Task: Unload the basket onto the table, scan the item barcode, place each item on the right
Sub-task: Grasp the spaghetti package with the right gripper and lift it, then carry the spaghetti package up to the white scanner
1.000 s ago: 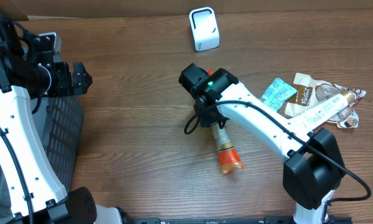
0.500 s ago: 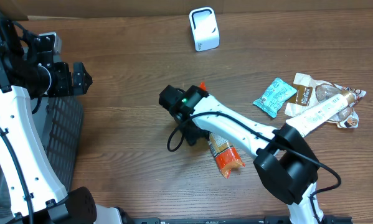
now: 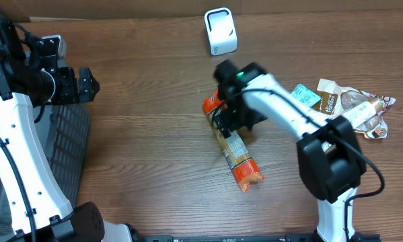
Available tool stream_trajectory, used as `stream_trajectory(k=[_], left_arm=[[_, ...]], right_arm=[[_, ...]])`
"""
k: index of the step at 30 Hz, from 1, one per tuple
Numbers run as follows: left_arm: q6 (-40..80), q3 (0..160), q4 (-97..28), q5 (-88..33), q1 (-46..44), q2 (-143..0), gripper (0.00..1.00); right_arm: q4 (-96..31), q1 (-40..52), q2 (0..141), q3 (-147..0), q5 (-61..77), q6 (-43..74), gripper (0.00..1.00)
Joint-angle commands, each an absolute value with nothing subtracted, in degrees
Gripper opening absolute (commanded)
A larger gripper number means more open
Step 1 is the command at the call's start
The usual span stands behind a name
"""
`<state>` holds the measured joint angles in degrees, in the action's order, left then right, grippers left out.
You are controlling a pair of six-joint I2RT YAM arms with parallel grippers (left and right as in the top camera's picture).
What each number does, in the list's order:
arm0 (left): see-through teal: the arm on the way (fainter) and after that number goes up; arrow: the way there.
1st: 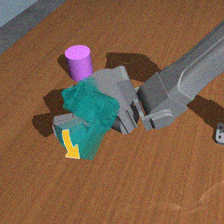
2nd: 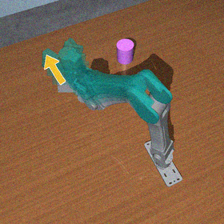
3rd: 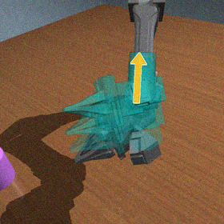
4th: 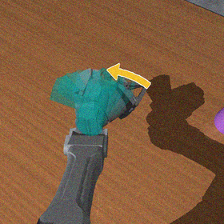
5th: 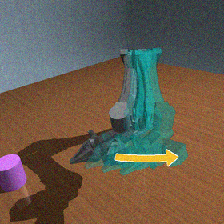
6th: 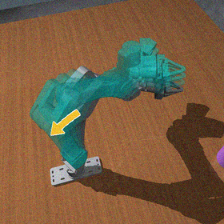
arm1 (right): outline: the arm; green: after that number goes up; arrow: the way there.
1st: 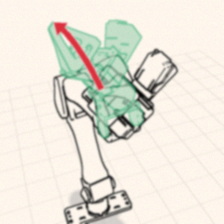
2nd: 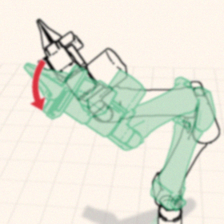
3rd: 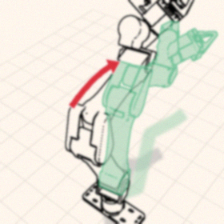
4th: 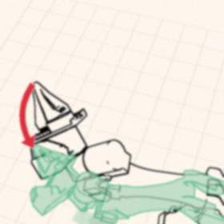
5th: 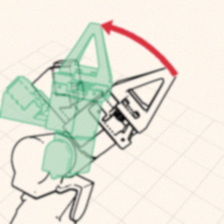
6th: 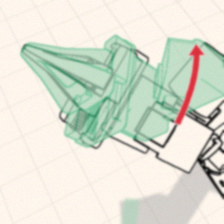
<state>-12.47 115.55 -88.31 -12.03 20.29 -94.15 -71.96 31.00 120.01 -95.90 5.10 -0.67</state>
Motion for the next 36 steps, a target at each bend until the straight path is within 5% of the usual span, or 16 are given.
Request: stream_trajectory(k=[1, 14, 24, 36], left_arm=[[-13.74, 115.59, -88.2, -12.95, 20.23, -94.41, 1.0], [-13.74, 115.57, -88.2, -12.97, 20.23, -94.41, 0.99], [-13.74, 115.57, -88.2, -12.95, 20.23, -94.41, 1.0], [-13.74, 115.57, -88.2, -12.95, 20.23, -94.41, 1.0]], right_arm=[[-70.46, 28.64, 119.83, -95.88, 21.85, -8.93, 0.95], [-58.08, 28.12, 119.83, -83.68, 27.31, -8.32, 0.76], [-55.29, 28.08, 119.81, -80.62, 31.59, -7.33, 0.23], [-57.63, 20.67, 114.08, -89.78, 58.37, -8.03, 0.06]])
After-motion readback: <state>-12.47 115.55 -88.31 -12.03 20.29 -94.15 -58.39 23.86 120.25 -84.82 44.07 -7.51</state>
